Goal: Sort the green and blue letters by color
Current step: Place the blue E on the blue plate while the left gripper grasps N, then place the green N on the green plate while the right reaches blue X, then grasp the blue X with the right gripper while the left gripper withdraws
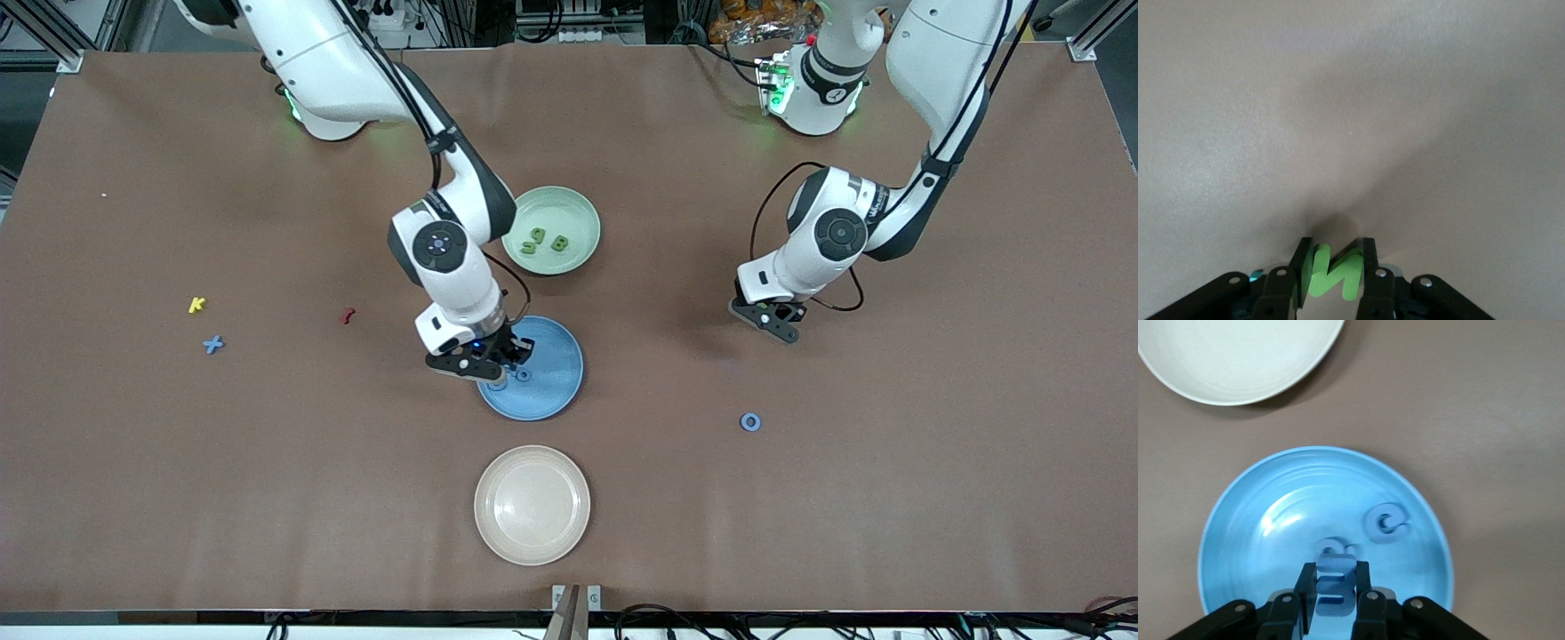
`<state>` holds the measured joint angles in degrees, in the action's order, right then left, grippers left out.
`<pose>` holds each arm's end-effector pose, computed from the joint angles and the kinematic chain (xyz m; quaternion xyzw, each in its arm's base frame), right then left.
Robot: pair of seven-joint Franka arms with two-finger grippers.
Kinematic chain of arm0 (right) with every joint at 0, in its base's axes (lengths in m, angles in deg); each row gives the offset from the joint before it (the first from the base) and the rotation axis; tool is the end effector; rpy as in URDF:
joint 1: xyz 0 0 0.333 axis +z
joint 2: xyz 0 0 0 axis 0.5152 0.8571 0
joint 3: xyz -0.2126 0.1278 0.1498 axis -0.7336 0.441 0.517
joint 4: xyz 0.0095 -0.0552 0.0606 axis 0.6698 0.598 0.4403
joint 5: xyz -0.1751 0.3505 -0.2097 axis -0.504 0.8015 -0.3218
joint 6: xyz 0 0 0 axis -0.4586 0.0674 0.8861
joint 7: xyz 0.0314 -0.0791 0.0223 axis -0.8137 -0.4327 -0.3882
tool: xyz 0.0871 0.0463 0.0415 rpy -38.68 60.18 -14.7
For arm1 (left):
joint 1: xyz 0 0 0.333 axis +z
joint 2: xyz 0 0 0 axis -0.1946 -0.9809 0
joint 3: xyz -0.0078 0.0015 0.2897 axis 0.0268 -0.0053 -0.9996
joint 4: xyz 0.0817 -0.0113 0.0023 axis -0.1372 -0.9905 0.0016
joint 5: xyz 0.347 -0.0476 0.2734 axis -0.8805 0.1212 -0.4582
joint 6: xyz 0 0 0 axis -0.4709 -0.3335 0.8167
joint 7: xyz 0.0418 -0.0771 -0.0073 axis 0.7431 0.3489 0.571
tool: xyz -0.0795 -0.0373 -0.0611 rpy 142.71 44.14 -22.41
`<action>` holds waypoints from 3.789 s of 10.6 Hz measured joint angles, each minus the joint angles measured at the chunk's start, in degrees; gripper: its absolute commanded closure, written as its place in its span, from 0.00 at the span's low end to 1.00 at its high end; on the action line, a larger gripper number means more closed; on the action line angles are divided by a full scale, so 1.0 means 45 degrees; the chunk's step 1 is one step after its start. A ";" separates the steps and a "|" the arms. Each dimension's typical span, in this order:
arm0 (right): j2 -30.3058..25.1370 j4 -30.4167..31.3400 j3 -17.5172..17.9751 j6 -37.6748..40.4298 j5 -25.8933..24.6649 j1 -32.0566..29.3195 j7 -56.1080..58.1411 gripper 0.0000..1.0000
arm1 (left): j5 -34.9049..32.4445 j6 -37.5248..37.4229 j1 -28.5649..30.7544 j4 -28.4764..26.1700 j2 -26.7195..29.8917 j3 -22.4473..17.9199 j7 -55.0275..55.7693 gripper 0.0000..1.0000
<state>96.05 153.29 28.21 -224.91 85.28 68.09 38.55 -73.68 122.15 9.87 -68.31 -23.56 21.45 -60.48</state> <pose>0.5922 0.4070 0.1811 -0.9871 0.1251 -0.0761 0.0653 0.4965 -0.1943 0.1110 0.9585 -0.2828 -0.0198 0.0282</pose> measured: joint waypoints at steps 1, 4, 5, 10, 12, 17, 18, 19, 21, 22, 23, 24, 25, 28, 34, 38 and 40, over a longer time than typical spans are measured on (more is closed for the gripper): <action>0.0233 -0.0312 -0.0003 0.0002 0.0010 0.0168 -0.0195 0.17 | 0.0001 0.0021 -0.0021 0.0110 0.0027 0.0181 0.0581 1.00; 0.0267 -0.0554 -0.0031 0.0074 0.0040 0.0371 -0.1154 0.00 | 0.0001 -0.0002 -0.0351 0.0757 0.0058 0.1917 0.4347 1.00; 0.0249 -0.0613 -0.0125 0.0079 0.0045 0.0305 -0.1265 0.00 | 0.0001 -0.0019 -0.0717 0.0979 0.0060 0.2240 0.5520 1.00; -0.0744 -0.0600 -0.0352 0.3404 0.0048 -0.2397 0.0639 0.00 | 0.0002 -0.0039 -0.3747 0.2279 -0.0188 0.2407 1.1090 1.00; -0.1337 -0.0258 -0.0344 0.3916 -0.0005 -0.4141 0.1705 0.00 | 0.0002 -0.0051 -0.4847 0.2690 -0.0573 0.2401 1.2744 1.00; -0.2284 0.1317 -0.0544 0.3881 -0.0079 -0.7767 0.3688 0.00 | 0.0002 -0.0052 -0.5886 0.3095 -0.1106 0.2367 1.3859 0.00; -0.2420 0.1621 -0.0785 0.3833 -0.0089 -0.8088 0.3746 0.00 | 0.0002 -0.0052 -0.5899 0.3270 -0.1204 0.2359 1.3859 0.00; -0.2591 0.2066 -0.0986 0.3496 -0.0105 -0.8364 0.3754 0.00 | 0.0002 -0.0052 -0.5901 0.3412 -0.1221 0.2353 1.3860 0.00; -0.2924 0.3289 -0.1193 0.2138 -0.0139 -0.9097 0.3755 0.00 | 0.0000 -0.0128 -0.5904 0.3800 -0.1129 0.2008 1.3865 0.00; -0.2982 0.3833 -0.1272 0.1525 -0.0178 -0.9422 0.3757 0.00 | -0.0089 -0.0635 -0.5851 0.4264 -0.0957 0.1519 1.3858 0.00; -0.2994 0.4233 -0.1405 0.1164 -0.0218 -0.9558 0.3757 0.00 | -0.0166 -0.1685 -0.5647 0.5086 -0.0747 0.1137 1.3800 0.00; -0.3008 0.4558 -0.1481 0.0825 -0.0227 -0.9598 0.3757 0.00 | -0.0191 -0.2904 -0.5299 0.6114 -0.0561 0.0952 1.3589 0.00; -0.3024 0.4917 -0.1492 0.0295 -0.0228 -0.9606 0.3753 0.00 | -0.0241 -0.3612 -0.4834 0.6876 -0.0391 0.0889 1.3072 0.00; -0.3023 0.6228 -0.1503 -0.1489 -0.0229 -0.9672 0.3749 0.00 | -0.0275 -0.4362 -0.2730 0.7529 0.0320 0.0860 1.0715 0.00; -0.2631 0.7246 -0.1525 -0.3420 -0.0237 -0.9842 0.3750 0.67 | -0.0235 -0.7745 0.0513 0.8638 0.1917 0.0893 0.7295 0.00; -0.2528 0.7224 -0.1549 -0.3649 -0.0245 -0.9857 0.3751 1.00 | 0.0798 -0.9731 0.1184 0.9538 0.2958 -0.0246 0.5319 0.00; -0.2519 0.7202 -0.1505 -0.3668 -0.0253 -0.9851 0.3751 1.00 | 0.0971 -1.1140 0.1401 0.9694 0.3628 -0.0775 0.4128 0.00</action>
<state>84.72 185.70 21.44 -241.42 84.14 23.75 55.43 -69.32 72.02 16.17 -24.68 -7.23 17.96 -41.90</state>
